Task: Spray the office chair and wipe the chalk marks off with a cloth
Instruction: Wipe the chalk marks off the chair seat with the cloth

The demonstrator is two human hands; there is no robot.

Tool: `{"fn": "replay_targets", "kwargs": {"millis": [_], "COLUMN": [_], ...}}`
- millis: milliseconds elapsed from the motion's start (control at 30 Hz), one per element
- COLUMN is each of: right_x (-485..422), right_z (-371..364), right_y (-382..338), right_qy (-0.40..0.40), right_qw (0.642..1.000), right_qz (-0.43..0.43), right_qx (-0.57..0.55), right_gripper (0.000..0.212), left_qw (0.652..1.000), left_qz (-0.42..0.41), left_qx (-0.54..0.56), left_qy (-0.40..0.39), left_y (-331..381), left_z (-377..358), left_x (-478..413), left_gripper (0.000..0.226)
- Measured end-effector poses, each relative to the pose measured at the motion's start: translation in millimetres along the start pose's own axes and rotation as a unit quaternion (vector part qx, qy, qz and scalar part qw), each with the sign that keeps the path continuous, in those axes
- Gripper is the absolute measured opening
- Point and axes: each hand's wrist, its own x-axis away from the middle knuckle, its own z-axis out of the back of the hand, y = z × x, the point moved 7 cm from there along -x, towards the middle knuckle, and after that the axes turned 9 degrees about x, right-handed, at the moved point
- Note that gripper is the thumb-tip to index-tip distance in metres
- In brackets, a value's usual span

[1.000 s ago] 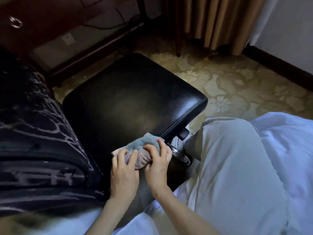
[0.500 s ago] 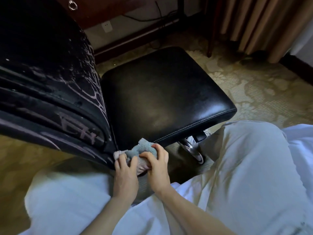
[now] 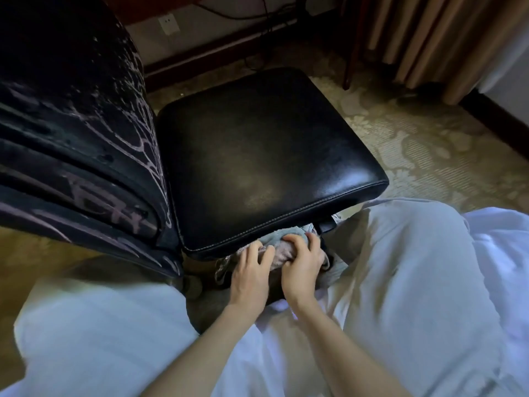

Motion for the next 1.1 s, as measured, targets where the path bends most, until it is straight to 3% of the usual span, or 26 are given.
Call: {"fn": "replay_targets", "kwargs": {"millis": [133,367,500,833,967,1100], "right_x": [27,62,51,-6,0,26], "right_z": [-33,-80,-66,16,4,-38], "right_y": [-22,-51,-52,4,-2,-28], "right_qy": [-0.08,-0.175,-0.136,0.071,0.043,-0.068], "right_qw": [0.995,0.975,0.981,0.997,0.998,0.993], "right_qz": [0.054,0.137,0.141,-0.026,0.0,0.073], "right_qx": [-0.001,-0.003,0.015,0.009,0.038,0.065], "right_gripper": [0.043,0.047,0.047,0.049,0.047,0.049], "left_qw": [0.998,0.992,0.994,0.997,0.999,1.0], "left_qz": [-0.02,-0.007,-0.006,-0.066,-0.033,0.015], "left_qx": [-0.062,-0.126,-0.102,-0.028,0.002,-0.002], "left_qy": [0.021,0.011,0.024,0.036,0.016,0.002], "left_y": [-36,-80,-82,15,1,-53], "left_z": [34,73,67,11,12,31], "left_x": [20,36,32,-19,-10,16], "left_gripper": [0.036,0.056,0.031,0.024,0.027,0.03]}}
